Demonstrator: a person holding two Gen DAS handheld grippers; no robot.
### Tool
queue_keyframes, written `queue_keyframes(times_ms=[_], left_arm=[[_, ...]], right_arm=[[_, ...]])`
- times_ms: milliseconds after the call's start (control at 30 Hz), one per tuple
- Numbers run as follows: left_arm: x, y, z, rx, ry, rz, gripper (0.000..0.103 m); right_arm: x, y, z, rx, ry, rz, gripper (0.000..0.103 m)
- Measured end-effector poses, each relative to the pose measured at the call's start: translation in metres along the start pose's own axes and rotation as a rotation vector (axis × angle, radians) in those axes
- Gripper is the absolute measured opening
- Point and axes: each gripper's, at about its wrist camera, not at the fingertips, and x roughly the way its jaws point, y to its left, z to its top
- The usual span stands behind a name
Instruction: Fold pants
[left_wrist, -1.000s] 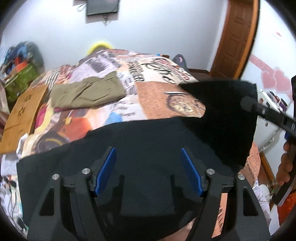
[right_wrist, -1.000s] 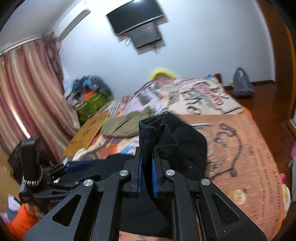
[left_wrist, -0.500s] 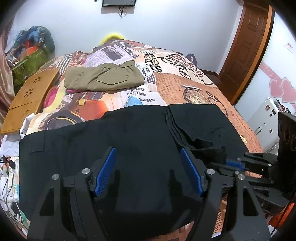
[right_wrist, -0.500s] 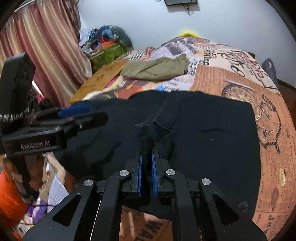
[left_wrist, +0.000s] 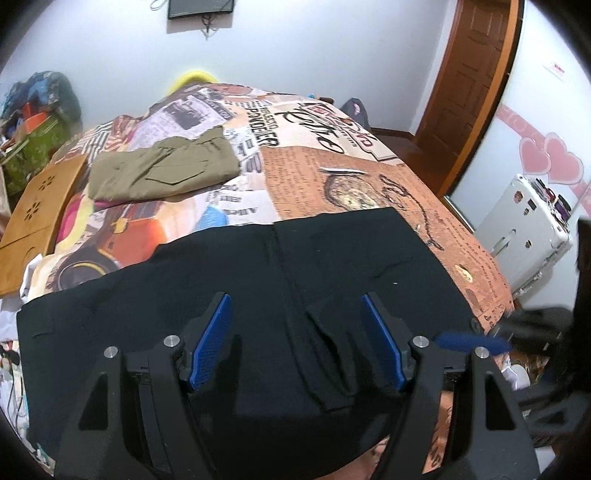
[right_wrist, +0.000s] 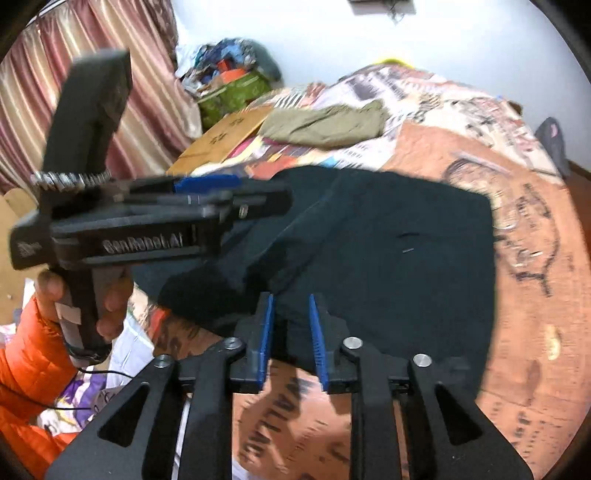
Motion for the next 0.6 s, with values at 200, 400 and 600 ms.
queue_keyframes(times_ms=[200,400,600], left_arm=[[0.024,-0.015,-0.010,0.038,0.070,0.013,0.071],[0.038,-0.013,-0.038,0.054,0.094,0.030,0.072],[0.035,-0.016,-0.043,0.063,0.070,0.052,0.073]], right_arm=[[-0.010,-0.035,-0.002,0.054,-0.047,-0.174,0.035],[0.016,-0.055,-0.028,0.118,0.025,-0.180,0.036],[0.013,-0.048,-0.025,0.095,0.038,-0.205,0.036]])
